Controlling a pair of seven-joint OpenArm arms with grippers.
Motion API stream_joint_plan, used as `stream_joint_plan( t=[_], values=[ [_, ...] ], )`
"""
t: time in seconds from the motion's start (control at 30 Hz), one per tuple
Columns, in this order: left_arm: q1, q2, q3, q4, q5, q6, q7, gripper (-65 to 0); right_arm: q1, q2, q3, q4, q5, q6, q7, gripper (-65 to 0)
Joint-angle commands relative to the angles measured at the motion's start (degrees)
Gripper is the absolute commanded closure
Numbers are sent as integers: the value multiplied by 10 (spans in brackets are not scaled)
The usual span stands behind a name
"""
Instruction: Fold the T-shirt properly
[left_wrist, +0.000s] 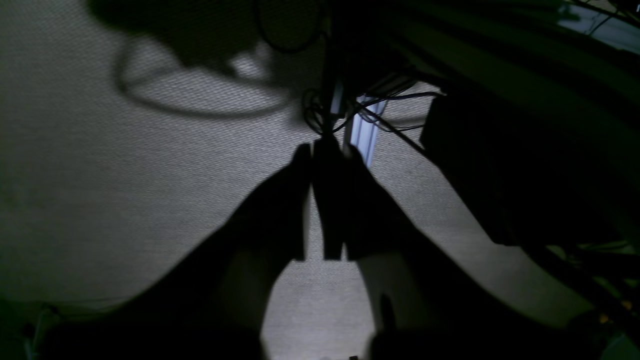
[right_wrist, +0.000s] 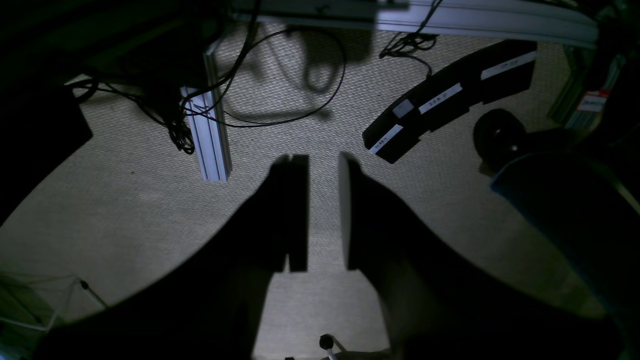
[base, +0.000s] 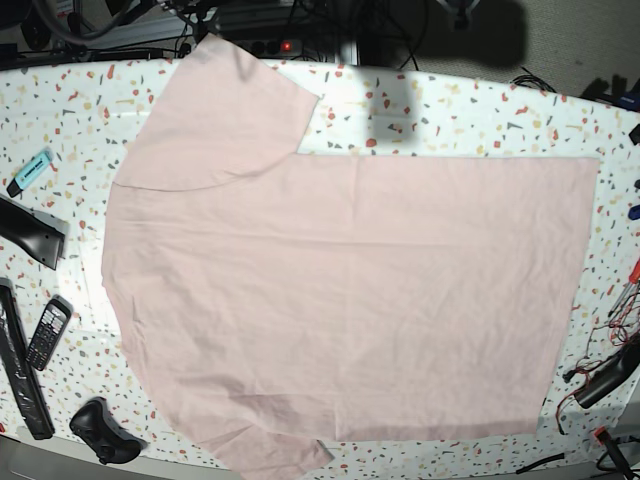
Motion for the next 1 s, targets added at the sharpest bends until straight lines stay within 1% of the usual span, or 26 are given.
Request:
stream_joint_plan(
  t=[0.0, 0.43, 0.97],
  values=[
    [3, -3, 1, 4, -2, 0, -2, -44, -3, 3, 0, 3, 3, 3, 4, -108],
    [3, -5, 1, 4, -2, 0, -15, -44, -4, 3, 0, 3, 3, 3, 16, -108],
    [3, -5, 1, 4, -2, 0, -17, -44, -4, 3, 0, 3, 3, 3, 23, -108]
  ],
)
